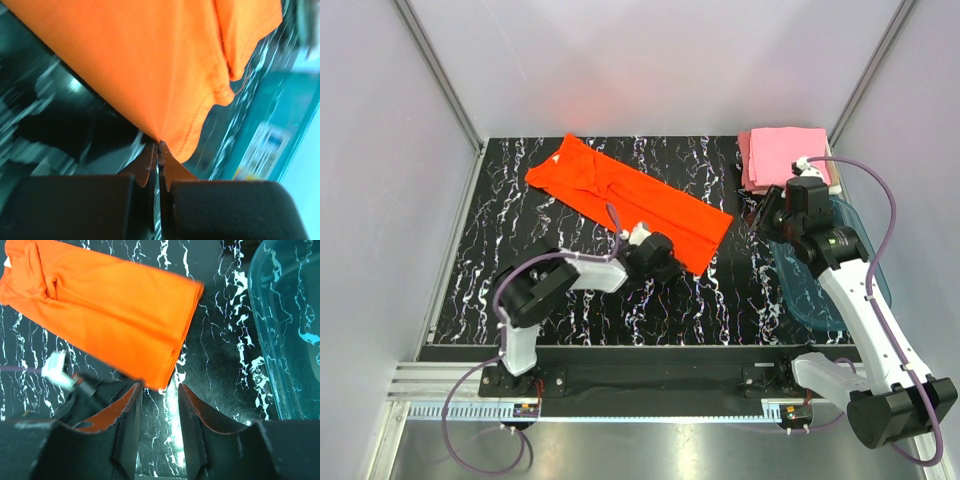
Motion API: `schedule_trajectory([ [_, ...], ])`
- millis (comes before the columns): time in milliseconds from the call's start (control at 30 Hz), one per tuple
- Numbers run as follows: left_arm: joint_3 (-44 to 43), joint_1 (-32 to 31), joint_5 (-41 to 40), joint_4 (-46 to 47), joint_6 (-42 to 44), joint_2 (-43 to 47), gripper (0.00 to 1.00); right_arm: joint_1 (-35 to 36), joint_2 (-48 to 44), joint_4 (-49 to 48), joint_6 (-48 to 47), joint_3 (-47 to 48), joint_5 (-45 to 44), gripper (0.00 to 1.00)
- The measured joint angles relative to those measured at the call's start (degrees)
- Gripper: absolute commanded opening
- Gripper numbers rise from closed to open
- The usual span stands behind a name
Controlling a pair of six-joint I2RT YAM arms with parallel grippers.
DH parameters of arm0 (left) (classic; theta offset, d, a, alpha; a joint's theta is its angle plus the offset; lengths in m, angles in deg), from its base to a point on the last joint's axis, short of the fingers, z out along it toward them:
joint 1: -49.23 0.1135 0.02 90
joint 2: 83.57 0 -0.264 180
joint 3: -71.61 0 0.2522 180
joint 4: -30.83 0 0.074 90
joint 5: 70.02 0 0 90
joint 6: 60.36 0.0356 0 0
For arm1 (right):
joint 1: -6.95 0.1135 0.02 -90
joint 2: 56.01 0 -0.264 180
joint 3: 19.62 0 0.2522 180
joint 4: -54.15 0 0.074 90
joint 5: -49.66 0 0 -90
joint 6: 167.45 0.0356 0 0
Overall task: Fold and stack the t-shirts
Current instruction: Fold the tshirt
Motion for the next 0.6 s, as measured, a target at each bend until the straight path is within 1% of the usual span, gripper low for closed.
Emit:
schedule_trajectory([
  [100,7.5,-0.6,1.0,-1.2,2.3,7.1,0.00,0.0,-0.3,0.0,0.0,-1.1,0.7,0.42],
  [267,21.4,-1.6,2.0,-5.4,6.0,21.7,0.00,0.0,-0.5,0.1,0.0,-3.5,2.5,0.42],
  [433,29.7,-2.3,3.3,-13.0,8.9,33.5,0.00,0.0,-0.4,-0.1,-0.1,-7.0,6.2,0.42],
  [467,30.8,-2.4,3.4,-14.8,9.3,35.5,0.03,0.0,-0.4,-0.1,-0.1,-7.9,6.8,0.42],
  [533,32.5,-2.7,3.3,-19.1,9.8,40.2,0.14,0.0,-0.2,0.0,0.0,-9.2,7.6,0.42],
  [567,32.6,-2.7,3.0,-21.7,10.2,42.3,0.23,0.0,-0.1,-0.1,0.0,-9.5,7.9,0.42],
  [600,32.4,-2.8,2.4,-24.2,10.9,44.7,0.28,0.0,0.1,0.0,0.0,-9.6,8.4,0.43],
])
